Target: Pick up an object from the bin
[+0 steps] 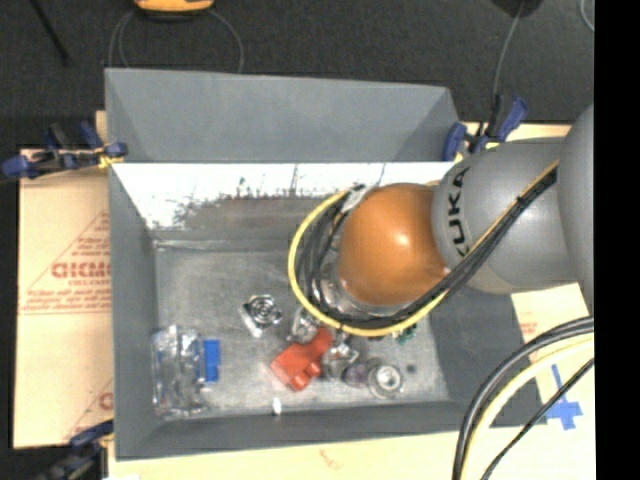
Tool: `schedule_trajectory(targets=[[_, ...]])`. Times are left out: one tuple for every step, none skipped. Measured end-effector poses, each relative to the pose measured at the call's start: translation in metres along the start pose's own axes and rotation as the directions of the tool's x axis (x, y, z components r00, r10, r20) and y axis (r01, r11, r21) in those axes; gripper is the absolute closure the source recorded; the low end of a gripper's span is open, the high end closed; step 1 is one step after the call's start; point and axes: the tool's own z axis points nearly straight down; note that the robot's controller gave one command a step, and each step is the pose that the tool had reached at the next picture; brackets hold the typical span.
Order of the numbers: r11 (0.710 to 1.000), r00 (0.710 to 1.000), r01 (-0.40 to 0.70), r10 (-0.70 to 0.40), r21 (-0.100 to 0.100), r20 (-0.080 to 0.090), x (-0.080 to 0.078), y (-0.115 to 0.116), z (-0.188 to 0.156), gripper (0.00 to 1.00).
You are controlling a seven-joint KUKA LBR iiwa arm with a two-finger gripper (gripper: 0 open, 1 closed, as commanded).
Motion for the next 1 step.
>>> schedule_trajectory(targets=[[1.000, 1.000, 0.029, -0.029, 0.004, 0.000, -0.0124, -0.0093, -0.2466, 1.00]])
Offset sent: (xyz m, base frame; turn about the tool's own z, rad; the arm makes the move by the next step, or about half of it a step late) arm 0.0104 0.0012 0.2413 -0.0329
